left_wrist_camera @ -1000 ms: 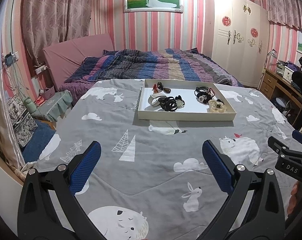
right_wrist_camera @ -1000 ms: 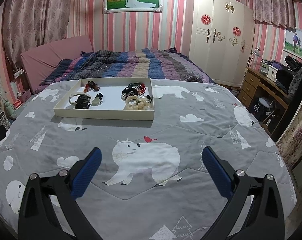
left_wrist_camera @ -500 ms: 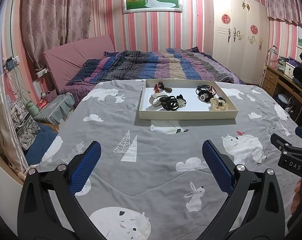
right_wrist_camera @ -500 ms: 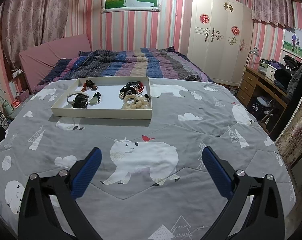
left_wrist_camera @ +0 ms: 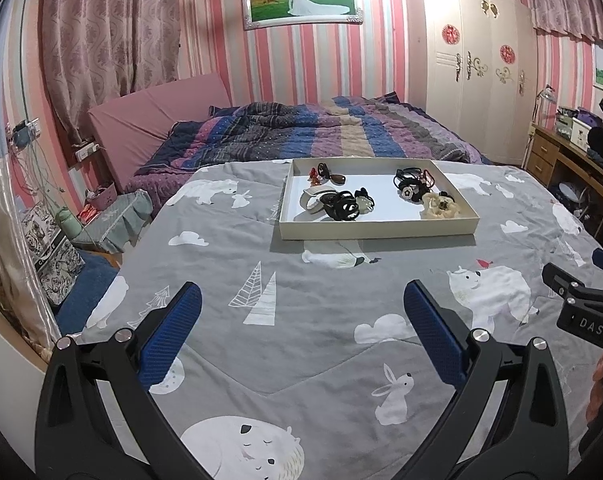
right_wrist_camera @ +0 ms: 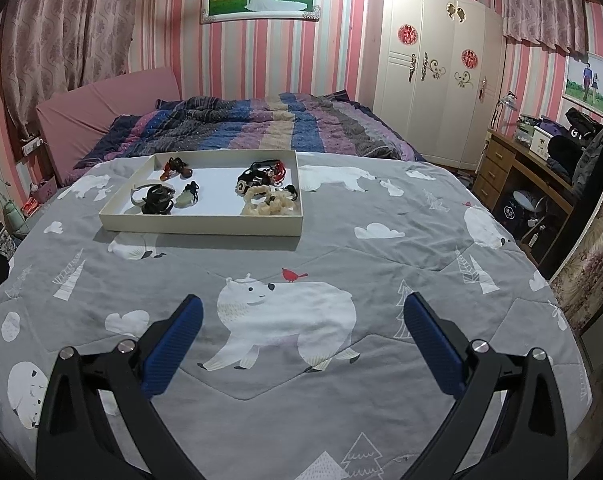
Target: Organize jewelry
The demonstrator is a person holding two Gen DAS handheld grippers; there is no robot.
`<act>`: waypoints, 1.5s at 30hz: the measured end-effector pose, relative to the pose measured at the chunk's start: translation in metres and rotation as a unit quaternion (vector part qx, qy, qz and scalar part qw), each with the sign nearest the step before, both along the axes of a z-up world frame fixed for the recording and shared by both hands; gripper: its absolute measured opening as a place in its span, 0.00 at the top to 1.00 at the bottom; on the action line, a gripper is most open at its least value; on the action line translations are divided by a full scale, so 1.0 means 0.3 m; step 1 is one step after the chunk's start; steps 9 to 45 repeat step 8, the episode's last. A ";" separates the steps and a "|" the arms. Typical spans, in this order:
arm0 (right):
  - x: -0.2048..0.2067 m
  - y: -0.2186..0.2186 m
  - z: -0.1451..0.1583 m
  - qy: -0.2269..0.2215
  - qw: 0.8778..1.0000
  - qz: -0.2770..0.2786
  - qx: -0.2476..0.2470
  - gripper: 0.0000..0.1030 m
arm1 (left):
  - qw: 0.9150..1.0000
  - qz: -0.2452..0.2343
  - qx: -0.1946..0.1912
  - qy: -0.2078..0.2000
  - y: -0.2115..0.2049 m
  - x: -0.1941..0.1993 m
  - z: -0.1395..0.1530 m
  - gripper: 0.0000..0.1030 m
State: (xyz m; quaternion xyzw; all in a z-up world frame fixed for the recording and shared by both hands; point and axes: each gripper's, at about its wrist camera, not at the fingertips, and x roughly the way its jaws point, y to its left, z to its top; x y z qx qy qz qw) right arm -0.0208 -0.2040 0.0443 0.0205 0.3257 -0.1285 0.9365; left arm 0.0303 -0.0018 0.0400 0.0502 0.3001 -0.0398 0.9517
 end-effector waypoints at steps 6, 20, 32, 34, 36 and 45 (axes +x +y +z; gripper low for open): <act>0.004 0.004 -0.003 0.001 1.000 0.002 0.001 0.03 | 1.000 -0.002 -0.003 0.006 -0.002 0.002 -0.002 0.03; 0.004 0.005 -0.003 0.001 1.000 0.001 0.001 0.03 | 1.000 -0.001 -0.002 0.006 -0.001 0.003 -0.003 0.03; 0.004 0.005 -0.003 0.001 1.000 0.001 0.001 0.03 | 1.000 -0.001 -0.002 0.006 -0.001 0.003 -0.003 0.03; 0.004 0.005 -0.003 0.001 1.000 0.001 0.001 0.03 | 1.000 -0.001 -0.002 0.006 -0.001 0.003 -0.003 0.03; 0.004 0.005 -0.003 0.001 1.000 0.001 0.001 0.03 | 1.000 -0.001 -0.002 0.006 -0.001 0.003 -0.003 0.03; 0.004 0.005 -0.003 0.001 1.000 0.001 0.001 0.03 | 1.000 -0.001 -0.002 0.006 -0.001 0.003 -0.003 0.03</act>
